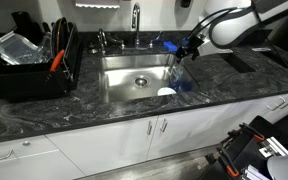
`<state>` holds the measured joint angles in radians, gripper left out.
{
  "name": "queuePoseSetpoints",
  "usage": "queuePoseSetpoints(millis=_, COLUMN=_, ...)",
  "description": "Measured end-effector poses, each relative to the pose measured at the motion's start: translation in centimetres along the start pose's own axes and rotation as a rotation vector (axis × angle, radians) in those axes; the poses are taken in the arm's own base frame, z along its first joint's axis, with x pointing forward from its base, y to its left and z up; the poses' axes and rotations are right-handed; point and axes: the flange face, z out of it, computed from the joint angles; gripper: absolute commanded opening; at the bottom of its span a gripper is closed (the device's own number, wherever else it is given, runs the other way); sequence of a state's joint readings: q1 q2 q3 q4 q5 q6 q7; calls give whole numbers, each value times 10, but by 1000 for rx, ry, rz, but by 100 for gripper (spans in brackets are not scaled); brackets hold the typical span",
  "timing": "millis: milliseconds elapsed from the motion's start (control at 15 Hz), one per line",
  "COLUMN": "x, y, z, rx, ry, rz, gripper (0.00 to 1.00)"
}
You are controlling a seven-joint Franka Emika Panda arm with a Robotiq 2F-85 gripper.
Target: Pick up the bottle and put it on the counter
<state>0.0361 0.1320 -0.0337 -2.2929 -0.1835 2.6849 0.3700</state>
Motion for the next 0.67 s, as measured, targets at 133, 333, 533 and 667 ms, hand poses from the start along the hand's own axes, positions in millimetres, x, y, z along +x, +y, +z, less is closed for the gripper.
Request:
queuePoseSetpoints(millis=133, x=4, y=5, z=10, rx=-13, ry=11, rz=4, gripper=100)
queuePoseSetpoints(millis=333, x=11, y=9, z=23, rx=-20, ry=13, rz=-1, gripper=100)
queuePoseSetpoints(millis=533, x=17, y=7, z=35, rx=-18, ry=19, rz=-23, gripper=100)
queuePoseSetpoints(millis=667, x=20, y=6, z=44, rx=-17, ry=22, rz=-36, gripper=100)
